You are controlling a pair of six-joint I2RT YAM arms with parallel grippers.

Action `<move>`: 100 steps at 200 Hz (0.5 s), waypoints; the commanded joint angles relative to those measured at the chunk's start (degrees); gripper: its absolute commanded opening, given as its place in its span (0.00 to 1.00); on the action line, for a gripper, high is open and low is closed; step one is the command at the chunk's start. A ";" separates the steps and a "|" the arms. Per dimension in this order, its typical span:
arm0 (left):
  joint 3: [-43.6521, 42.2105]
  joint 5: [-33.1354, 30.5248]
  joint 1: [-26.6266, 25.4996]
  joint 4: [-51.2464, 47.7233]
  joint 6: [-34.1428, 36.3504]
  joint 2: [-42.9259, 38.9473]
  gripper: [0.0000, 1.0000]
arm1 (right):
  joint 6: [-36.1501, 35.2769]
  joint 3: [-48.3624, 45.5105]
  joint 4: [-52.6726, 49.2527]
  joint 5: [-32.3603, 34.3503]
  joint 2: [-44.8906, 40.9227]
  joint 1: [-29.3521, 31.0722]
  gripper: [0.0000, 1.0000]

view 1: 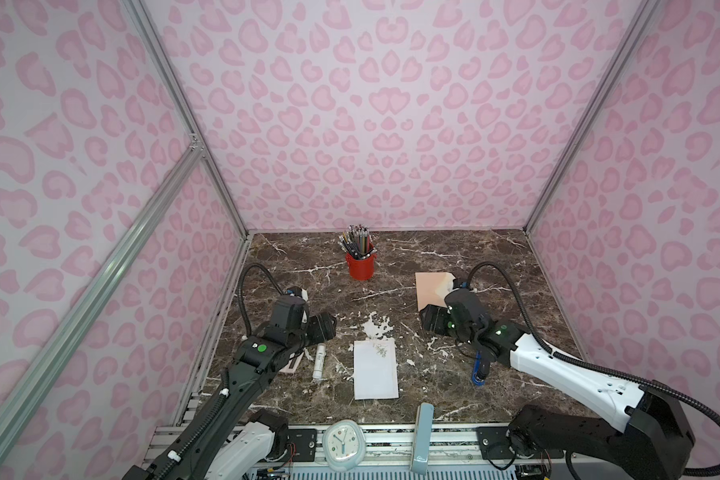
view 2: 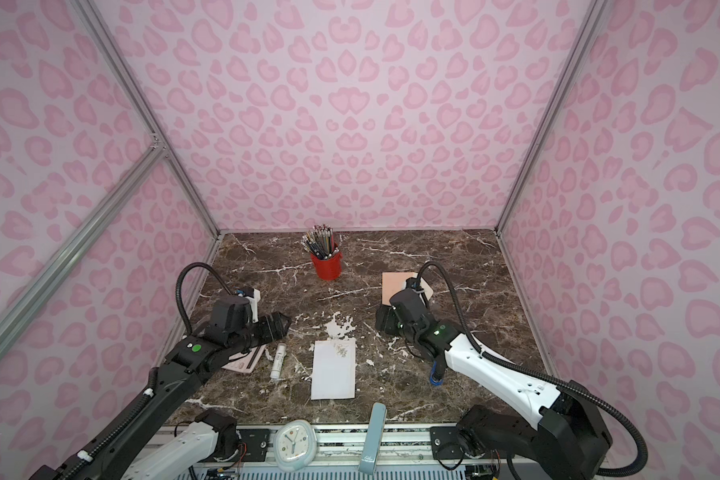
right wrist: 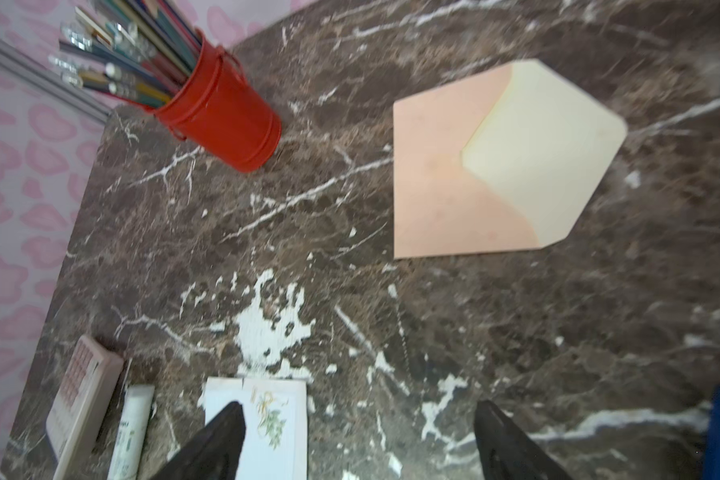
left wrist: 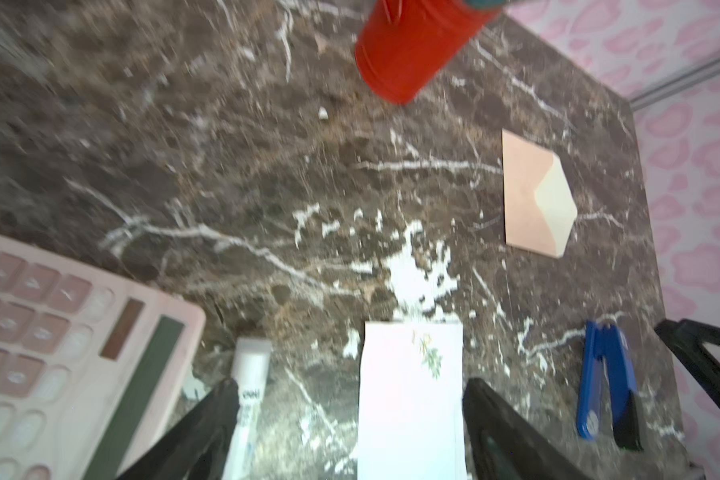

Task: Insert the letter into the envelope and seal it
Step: 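Move both grippers down to the white letter sheet's near edge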

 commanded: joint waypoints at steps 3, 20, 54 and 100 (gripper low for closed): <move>-1.94 1.97 -3.02 -3.72 -4.26 -0.33 0.87 | 8.17 -0.97 0.39 3.04 1.40 5.95 0.88; -3.12 1.73 -5.24 -4.17 -5.44 0.03 0.87 | 10.80 -0.98 -0.04 4.23 3.07 9.29 0.88; -4.91 1.90 -10.00 -3.14 -7.85 1.51 0.87 | 15.62 -3.36 3.13 3.42 4.28 13.48 0.84; -7.49 1.82 -16.87 1.45 -11.64 5.91 0.87 | 19.64 -3.80 5.26 1.28 6.50 17.41 0.81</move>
